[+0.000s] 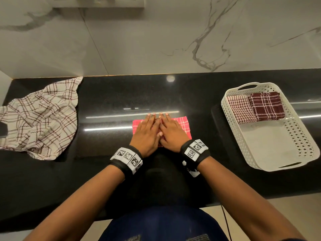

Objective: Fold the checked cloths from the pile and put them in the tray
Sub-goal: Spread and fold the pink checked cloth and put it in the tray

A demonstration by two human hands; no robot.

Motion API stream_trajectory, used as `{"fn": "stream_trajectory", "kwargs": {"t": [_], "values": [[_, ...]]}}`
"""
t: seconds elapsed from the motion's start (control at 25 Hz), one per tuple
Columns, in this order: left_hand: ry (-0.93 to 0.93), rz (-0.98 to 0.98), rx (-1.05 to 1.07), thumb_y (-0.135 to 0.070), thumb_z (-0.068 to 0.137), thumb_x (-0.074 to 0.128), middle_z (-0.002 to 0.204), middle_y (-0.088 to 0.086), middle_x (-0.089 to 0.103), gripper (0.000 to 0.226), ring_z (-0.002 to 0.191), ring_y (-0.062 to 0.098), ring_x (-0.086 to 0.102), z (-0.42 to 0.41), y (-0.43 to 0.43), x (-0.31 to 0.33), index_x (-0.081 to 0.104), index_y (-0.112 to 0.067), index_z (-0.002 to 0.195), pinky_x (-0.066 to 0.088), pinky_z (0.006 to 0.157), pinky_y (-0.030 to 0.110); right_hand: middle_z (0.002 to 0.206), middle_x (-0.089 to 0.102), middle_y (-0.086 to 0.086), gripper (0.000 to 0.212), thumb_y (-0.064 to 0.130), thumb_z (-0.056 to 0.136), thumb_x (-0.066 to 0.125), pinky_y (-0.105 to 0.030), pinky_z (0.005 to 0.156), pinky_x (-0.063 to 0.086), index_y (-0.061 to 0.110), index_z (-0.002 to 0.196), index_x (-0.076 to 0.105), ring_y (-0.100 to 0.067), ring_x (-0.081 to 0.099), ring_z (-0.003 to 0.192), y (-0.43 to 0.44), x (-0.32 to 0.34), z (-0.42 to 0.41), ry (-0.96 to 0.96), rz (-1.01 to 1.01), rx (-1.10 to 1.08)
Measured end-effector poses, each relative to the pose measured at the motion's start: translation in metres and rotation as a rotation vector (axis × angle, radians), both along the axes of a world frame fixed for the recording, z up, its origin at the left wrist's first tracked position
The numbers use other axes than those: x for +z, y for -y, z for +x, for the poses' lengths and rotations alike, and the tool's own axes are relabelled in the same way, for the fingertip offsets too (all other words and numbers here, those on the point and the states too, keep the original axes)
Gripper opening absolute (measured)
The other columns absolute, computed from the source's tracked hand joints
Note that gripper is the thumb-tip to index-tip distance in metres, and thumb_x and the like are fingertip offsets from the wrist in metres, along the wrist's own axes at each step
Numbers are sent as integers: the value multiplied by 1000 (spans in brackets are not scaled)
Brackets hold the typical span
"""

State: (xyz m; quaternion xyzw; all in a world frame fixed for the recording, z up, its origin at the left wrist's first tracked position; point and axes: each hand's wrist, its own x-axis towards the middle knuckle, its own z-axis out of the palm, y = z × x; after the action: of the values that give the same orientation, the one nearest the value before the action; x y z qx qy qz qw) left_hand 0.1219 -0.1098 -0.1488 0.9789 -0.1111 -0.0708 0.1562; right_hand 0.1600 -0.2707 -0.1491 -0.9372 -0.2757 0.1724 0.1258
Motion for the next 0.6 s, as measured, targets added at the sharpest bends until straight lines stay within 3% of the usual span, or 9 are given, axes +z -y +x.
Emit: {"fn": "stream_trajectory", "kwargs": {"t": [0.12,0.24,0.4,0.48,0.6], "values": [[-146,177,11,-59,100,20,164,9,-12,77,151,22,-13,-3,-12,-24,-8,-14,156,-9,122,40,166,-18,-4,88,64,94,38,-54,123,-5,28,158,-10,-25,-18,152,6,-18,0,-28,-174,39],[-137,223,20,-70,93,13,163,7,-19,86,150,21,-19,-8,-22,-35,-15,-16,155,-11,122,42,164,-24,1,104,86,81,30,-59,119,-12,31,156,-16,-24,-23,150,30,-24,1,-31,-203,-15],[-182,203,69,-76,89,7,160,4,-28,91,147,19,-26,-5,-20,-34,-22,-17,153,-11,121,44,164,-25,-2,108,89,78,33,-56,120,-10,34,154,-20,-26,-23,150,56,-17,5,-97,-177,-183],[-204,197,76,-76,90,8,160,5,-28,91,147,20,-26,-4,-19,-30,-22,-17,152,-13,119,45,167,-12,-7,110,82,82,42,-52,123,-2,23,157,-12,-27,-11,153,59,-10,5,-109,-90,-271],[-249,191,113,-75,91,17,162,6,-24,93,149,22,-21,-6,-15,-28,-18,-16,154,-10,120,49,150,38,-15,106,67,78,67,-48,112,33,10,154,20,-35,35,139,53,-5,-1,-20,143,-577]]}}
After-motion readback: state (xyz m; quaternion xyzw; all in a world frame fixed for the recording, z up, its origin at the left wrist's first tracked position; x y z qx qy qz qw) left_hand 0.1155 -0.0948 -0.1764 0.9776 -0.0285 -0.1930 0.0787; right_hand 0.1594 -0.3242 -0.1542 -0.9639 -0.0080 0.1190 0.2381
